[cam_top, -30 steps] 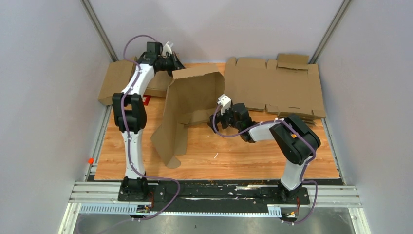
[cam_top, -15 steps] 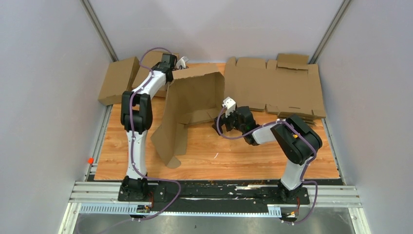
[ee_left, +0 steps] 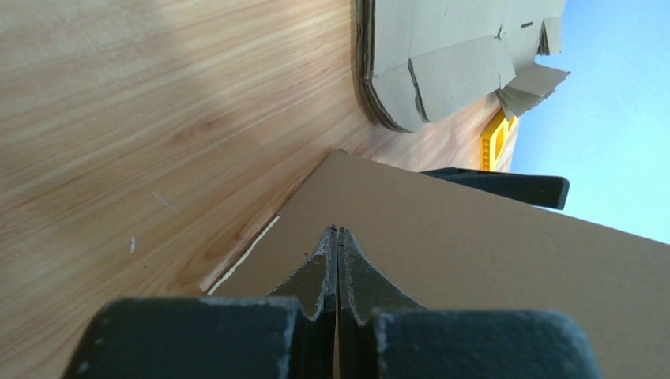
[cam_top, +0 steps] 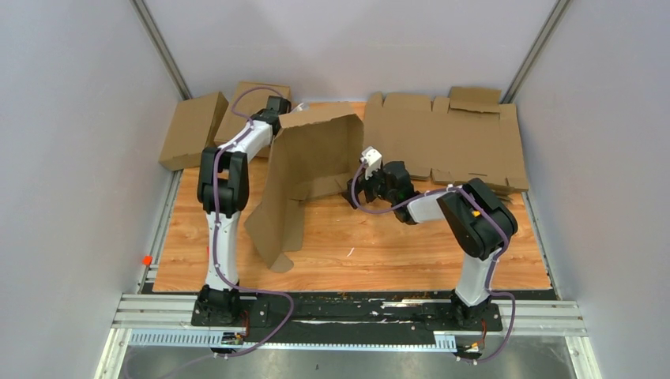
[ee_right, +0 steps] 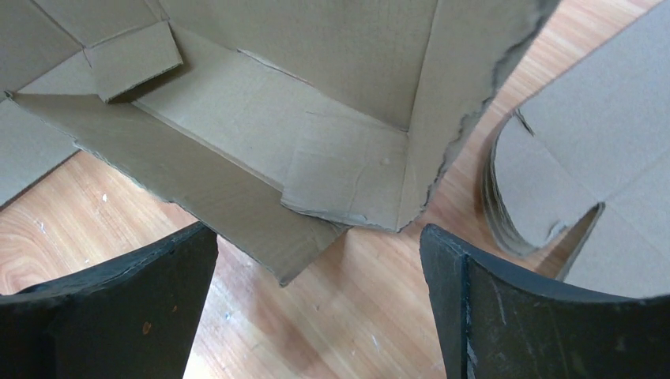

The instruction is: Fold the paper box

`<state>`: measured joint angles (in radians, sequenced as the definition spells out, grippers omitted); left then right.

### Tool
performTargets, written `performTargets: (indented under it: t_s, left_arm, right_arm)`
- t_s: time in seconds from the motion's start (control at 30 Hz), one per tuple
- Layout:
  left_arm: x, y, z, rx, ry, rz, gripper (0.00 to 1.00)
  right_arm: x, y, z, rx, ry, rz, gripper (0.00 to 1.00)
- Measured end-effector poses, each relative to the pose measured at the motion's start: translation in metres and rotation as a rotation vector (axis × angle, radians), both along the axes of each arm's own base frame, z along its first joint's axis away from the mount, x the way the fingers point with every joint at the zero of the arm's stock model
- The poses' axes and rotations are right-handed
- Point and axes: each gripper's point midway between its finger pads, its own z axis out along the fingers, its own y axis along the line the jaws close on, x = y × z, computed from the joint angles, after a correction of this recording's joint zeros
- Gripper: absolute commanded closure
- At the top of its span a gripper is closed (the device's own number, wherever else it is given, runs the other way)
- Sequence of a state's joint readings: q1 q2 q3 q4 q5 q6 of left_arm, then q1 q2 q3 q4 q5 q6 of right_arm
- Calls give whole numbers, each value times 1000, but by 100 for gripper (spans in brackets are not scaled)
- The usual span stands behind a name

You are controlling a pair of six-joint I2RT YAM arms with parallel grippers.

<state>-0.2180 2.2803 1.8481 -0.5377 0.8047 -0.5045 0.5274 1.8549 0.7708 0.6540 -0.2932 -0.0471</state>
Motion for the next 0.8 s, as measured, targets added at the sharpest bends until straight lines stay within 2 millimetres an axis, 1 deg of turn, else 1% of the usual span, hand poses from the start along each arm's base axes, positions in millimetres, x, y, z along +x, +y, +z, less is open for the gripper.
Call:
performTargets:
  t_s: [0.17,0.4,0.6,0.8]
  left_arm:
    - [-10,-4,-10,7,20,-20,100]
    - [-28,-6,-30,25,63,-49,100]
    - [-37,-12,-31,30,60,-78,100]
    - [-40,-15,-31,23,57,-95,100]
  right_arm:
    - [6,9,-1,5,14,28,0]
    - [1,13,-4,7,34,56,0]
    - [-2,14,-6,4,44,65,0]
    - [-1,13,-7,-4,41,53,0]
